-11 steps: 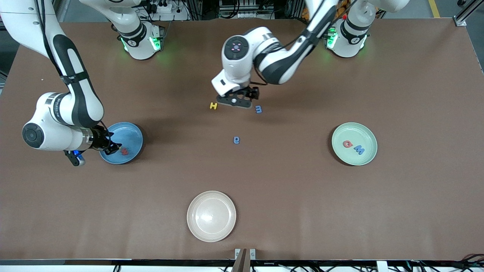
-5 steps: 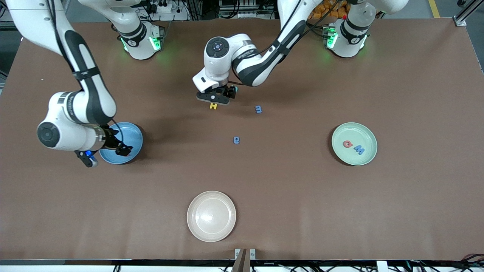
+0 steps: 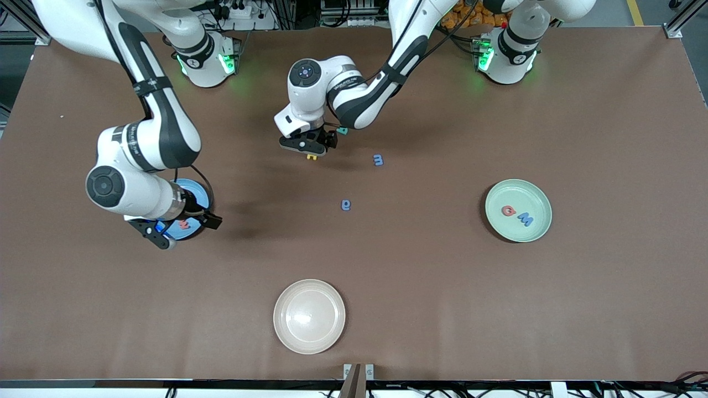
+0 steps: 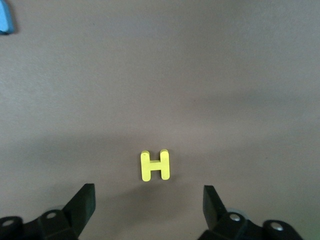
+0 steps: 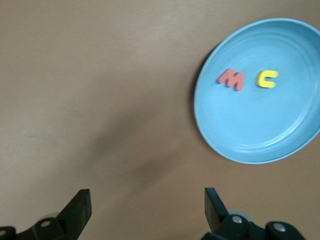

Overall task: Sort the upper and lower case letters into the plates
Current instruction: 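Grasp the yellow H with the left gripper while the right gripper reaches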

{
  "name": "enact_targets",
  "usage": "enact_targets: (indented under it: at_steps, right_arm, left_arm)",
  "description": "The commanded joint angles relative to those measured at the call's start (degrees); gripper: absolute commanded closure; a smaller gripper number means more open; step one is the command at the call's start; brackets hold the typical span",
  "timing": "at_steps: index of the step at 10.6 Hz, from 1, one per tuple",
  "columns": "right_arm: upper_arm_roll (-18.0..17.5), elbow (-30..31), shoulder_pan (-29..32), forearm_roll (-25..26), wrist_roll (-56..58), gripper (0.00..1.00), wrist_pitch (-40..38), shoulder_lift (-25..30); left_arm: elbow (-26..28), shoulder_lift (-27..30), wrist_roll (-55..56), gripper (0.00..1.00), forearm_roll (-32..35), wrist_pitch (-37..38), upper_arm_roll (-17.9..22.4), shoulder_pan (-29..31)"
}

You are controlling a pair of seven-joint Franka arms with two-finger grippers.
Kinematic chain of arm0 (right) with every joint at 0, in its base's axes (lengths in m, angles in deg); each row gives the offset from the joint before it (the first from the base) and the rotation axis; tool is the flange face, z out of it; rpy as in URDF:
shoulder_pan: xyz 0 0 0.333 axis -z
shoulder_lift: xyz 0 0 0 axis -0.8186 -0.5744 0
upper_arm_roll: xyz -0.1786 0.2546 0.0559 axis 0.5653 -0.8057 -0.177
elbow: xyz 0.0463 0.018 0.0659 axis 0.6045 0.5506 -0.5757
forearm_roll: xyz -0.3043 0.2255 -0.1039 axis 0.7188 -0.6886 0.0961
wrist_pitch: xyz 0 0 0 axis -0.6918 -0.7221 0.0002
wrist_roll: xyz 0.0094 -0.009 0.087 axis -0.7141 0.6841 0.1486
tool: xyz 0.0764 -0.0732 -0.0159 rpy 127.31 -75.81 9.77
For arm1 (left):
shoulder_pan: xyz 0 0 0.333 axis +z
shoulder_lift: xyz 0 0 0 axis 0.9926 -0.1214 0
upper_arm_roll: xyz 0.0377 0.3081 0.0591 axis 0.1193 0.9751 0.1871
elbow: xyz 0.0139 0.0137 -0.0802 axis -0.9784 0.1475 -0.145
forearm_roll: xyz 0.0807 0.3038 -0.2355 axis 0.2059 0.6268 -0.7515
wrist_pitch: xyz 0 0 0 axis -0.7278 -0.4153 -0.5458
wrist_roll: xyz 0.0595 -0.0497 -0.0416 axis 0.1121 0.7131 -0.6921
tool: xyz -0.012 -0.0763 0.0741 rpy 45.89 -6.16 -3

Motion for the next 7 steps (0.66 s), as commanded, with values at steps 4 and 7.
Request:
enact_targets:
  at_steps: [4, 7]
  right_arm:
    - [-4.02, -8.52, -1.57, 1.57, 0.26, 0.0, -0.38, -7.21]
    - [-5.26, -9.32, -1.75, 3.33, 5.15, 0.0, -0.38, -8.37]
  left_arm:
    - [-5.53, -4.71, 5.25, 0.19, 0.1, -0.07, 6.92, -6.35]
    - [-7.64, -7.0, 6.84, 0.25, 0.1, -0.07, 8.07, -7.58]
